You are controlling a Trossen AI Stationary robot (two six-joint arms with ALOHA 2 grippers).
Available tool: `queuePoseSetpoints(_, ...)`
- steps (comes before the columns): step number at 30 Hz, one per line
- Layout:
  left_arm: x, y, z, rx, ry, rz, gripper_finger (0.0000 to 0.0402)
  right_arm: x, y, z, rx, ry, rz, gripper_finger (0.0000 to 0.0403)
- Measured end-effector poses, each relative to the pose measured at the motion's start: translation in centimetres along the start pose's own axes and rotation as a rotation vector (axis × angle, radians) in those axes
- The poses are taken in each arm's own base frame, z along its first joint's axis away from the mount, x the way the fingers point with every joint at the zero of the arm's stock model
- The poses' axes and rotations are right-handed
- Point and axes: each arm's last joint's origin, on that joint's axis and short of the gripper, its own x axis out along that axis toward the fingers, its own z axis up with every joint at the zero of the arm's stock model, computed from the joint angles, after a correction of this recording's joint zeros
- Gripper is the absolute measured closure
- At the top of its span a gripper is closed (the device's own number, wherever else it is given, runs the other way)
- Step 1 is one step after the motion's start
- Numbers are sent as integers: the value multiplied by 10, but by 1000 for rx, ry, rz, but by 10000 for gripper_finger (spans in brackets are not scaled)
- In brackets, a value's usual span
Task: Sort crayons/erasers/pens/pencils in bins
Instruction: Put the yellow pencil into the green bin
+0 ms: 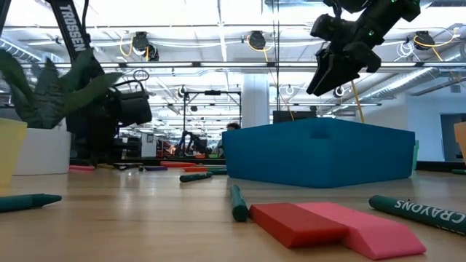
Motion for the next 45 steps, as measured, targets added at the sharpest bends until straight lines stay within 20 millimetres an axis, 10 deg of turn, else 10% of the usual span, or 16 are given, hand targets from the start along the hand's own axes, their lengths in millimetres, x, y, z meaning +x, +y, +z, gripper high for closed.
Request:
queuePoseSetpoints(11, 2, 3, 0, -82, -5, 22, 280, 0, 0, 1, -5, -7, -2, 213)
queuePoseSetpoints(20, 2, 6, 0, -100, -12, 49, 387, 0, 0, 1, -7, -7, -2, 213)
queuePoseSetpoints(45, -45, -19, 21, -48, 132, -140, 379, -8, -1, -3, 38, 0, 0, 213)
